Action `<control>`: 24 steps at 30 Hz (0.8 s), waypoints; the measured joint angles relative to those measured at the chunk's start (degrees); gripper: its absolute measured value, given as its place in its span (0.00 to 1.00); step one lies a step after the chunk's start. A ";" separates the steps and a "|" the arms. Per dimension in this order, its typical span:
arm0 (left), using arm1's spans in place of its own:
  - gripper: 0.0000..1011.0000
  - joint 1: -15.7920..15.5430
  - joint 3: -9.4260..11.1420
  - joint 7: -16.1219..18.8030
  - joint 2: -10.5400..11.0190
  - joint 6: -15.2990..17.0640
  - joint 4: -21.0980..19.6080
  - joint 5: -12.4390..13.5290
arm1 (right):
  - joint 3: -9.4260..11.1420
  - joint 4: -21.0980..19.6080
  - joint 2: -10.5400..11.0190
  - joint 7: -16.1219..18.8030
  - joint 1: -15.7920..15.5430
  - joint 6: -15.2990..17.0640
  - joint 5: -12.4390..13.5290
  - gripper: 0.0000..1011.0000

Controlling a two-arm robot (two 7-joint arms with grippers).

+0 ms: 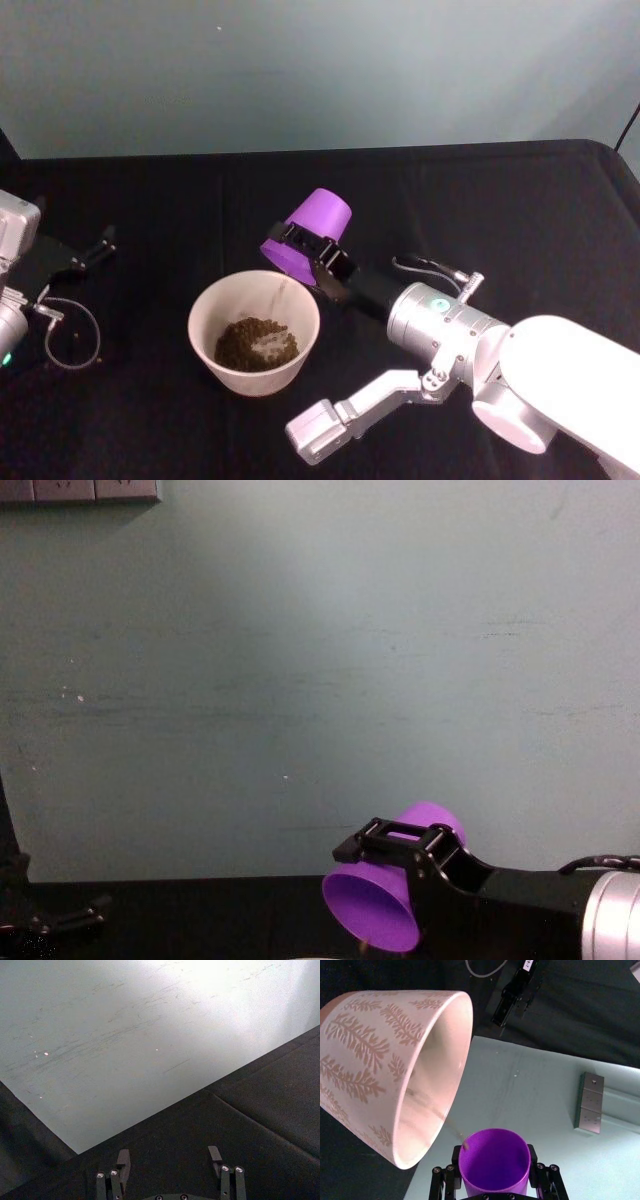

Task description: Pick up the cup and pour the mung beans from the cup into the bowl.

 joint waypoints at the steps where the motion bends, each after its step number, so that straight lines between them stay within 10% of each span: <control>1: 1.00 0.00 0.00 0.00 0.00 0.00 0.00 0.00 | -0.11 0.00 0.03 -0.10 0.03 0.13 -0.35 0.73; 24: 1.00 0.00 0.00 0.00 0.00 0.00 0.00 0.00 | -4.09 0.47 0.96 -2.61 2.08 4.44 -11.06 0.73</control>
